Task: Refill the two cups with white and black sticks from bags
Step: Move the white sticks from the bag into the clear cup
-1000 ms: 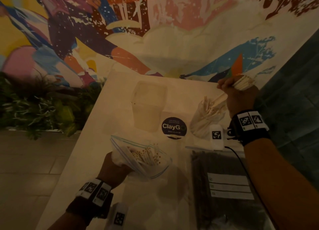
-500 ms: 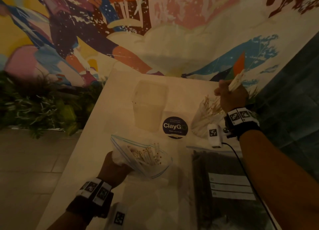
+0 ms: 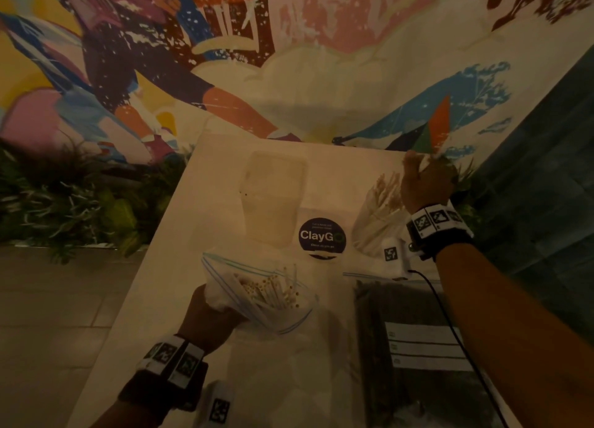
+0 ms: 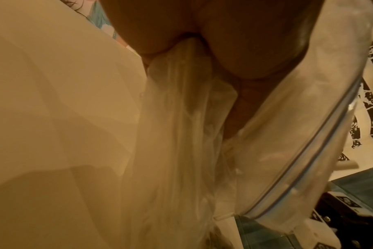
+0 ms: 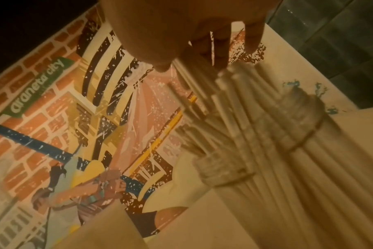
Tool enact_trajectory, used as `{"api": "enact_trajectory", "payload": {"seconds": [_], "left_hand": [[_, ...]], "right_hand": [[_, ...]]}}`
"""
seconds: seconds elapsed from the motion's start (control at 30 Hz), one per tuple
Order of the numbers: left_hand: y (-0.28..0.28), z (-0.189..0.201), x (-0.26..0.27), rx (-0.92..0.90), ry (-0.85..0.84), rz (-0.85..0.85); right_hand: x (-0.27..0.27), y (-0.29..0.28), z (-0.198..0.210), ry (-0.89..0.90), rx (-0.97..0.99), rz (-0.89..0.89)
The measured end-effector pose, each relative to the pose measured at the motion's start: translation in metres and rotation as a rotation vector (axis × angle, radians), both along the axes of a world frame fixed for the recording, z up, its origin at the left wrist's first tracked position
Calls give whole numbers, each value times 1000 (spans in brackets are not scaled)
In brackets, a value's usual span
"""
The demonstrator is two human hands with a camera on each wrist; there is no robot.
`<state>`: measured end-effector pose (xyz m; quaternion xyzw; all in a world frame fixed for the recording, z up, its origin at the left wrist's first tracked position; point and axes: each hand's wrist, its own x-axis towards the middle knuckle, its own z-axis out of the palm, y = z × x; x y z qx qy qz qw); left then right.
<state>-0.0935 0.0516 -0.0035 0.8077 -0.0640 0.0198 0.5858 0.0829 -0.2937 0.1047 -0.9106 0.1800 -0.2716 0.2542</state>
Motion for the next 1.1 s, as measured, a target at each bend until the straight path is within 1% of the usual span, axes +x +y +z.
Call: {"api": "enact_trajectory", "payload": {"seconds": [0.03,0.07,0.1,0.2,0.23,0.27,0.37,0.4,0.47,0.5,0.6,0.63,0.67,0.7,0.77,0.8,0.83,0.87,0.9,0.97,1.0,1.03,1.1], "left_hand": [[1,0,-1,7,3,3],[2,-1,-1,11,2,5],[3,-2,-2,10,-2,4],[2,0,-3,-18,8,3],[1,0,-2,-24,19,5],[1,1,-2,-27,30,8],[0,1,-3,-42,36,14],[0,1,-3,-52,42,20],[-2,2,-4,-74,62,31],[-2,0,-3,-80,74,33],[-1,-4,-3,-127,106,32],[-1,-4,-3,-133,96,31],[-1,-3,-3,-131,90,27],[-2,-2,-4,-130,89,26],[-3,2,-4,-111,88,21],[-3,1,-4,-86,79,18],[-3,1,-4,-56,67,18],[-3,2,-4,-35,61,18],[-3,2,-3,-14,54,16],[-3,3,-3,33,39,2],[-4,3,-2,43,45,-2],[-3,2,-1,41,55,1],[-3,2,-1,27,68,6]], "right_hand": [[1,-1,-5,46,-43,-6],[1,-2,-7,50,-76,8],[1,-3,-8,15,-101,27],[-2,-1,-5,-181,-111,104],[-3,1,-5,-178,-140,143],[-3,2,-7,-108,-186,189],[-3,5,-19,320,-350,265],[-4,5,-23,380,-369,262],[-4,7,-27,362,-376,257],[-5,8,-28,381,-408,277],[-5,8,-29,530,-502,326],[-6,9,-27,523,-491,316],[-9,10,-24,466,-475,306],[-15,13,-21,354,-454,309],[-34,23,-13,58,-348,364],[-47,31,-11,-49,-258,416],[-63,40,-10,-69,-167,480],[-79,50,-10,-30,-79,553],[-94,59,-12,51,20,627],[-122,74,-19,274,230,771],[-133,81,-24,394,280,837],[-143,87,-30,488,279,893],[-158,98,-41,576,257,983]]}}
